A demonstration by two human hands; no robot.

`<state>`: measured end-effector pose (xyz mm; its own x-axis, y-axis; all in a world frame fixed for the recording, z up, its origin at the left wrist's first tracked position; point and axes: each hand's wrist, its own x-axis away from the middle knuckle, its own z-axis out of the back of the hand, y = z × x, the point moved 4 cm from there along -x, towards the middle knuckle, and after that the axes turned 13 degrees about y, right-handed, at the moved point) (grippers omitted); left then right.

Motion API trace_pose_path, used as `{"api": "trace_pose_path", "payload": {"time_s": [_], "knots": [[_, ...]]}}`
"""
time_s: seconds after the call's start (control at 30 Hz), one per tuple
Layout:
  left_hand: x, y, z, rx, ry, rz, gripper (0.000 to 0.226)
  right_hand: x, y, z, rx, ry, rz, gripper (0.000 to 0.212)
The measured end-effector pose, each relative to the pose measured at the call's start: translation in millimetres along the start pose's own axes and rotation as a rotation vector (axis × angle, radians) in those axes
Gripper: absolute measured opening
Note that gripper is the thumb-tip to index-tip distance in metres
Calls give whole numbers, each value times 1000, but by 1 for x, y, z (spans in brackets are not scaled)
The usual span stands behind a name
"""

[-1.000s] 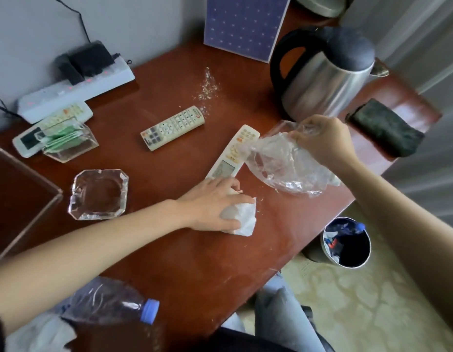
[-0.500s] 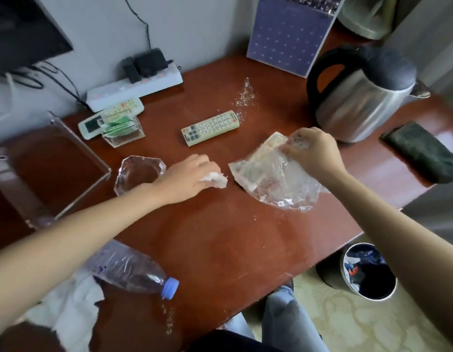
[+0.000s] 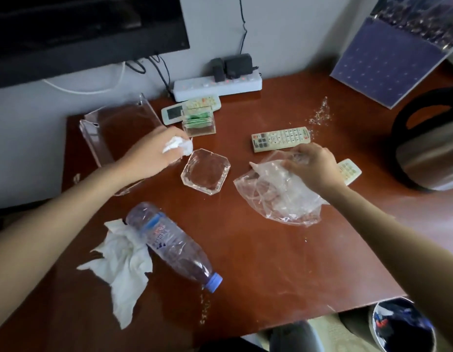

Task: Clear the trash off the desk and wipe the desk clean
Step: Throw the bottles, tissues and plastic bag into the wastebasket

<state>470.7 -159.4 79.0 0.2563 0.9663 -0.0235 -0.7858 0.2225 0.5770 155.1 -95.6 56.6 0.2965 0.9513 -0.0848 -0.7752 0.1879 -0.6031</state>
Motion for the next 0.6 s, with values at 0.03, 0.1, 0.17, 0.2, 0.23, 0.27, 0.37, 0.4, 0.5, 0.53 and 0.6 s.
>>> {"api": "trace_pose_path", "payload": {"time_s": [0.03,0.1,0.17,0.2,0.23,0.27,0.37,0.4,0.5,0.53,0.6], "knots": [[10,-3,2,33,-97,-15,33,0,-4,-4,2,-20,13,27],[33,-13,2,-37,-302,-46,41,0,-12,-9,-17,-40,37,25],[54,-22,-2,-182,-450,-70,51,0,-23,-14,-41,-46,53,23],[60,-21,-4,-165,-455,-86,49,1,-27,-15,-44,-44,59,22],[63,-18,-6,-76,-418,-84,46,3,-30,-16,-45,-39,60,22],[63,-11,-6,38,-356,-70,45,5,-32,-15,-44,-30,61,21],[57,5,-5,139,-220,-27,49,16,-30,-6,-60,26,54,17],[58,7,-4,47,-240,-25,48,20,-29,-2,-60,42,54,17],[85,-6,-9,-323,-489,-91,65,31,-27,4,-52,49,70,21],[98,-11,-12,-398,-577,-130,77,35,-28,3,-47,39,78,22],[118,-21,-22,-531,-676,-252,94,41,-32,0,-45,12,89,22]]}}
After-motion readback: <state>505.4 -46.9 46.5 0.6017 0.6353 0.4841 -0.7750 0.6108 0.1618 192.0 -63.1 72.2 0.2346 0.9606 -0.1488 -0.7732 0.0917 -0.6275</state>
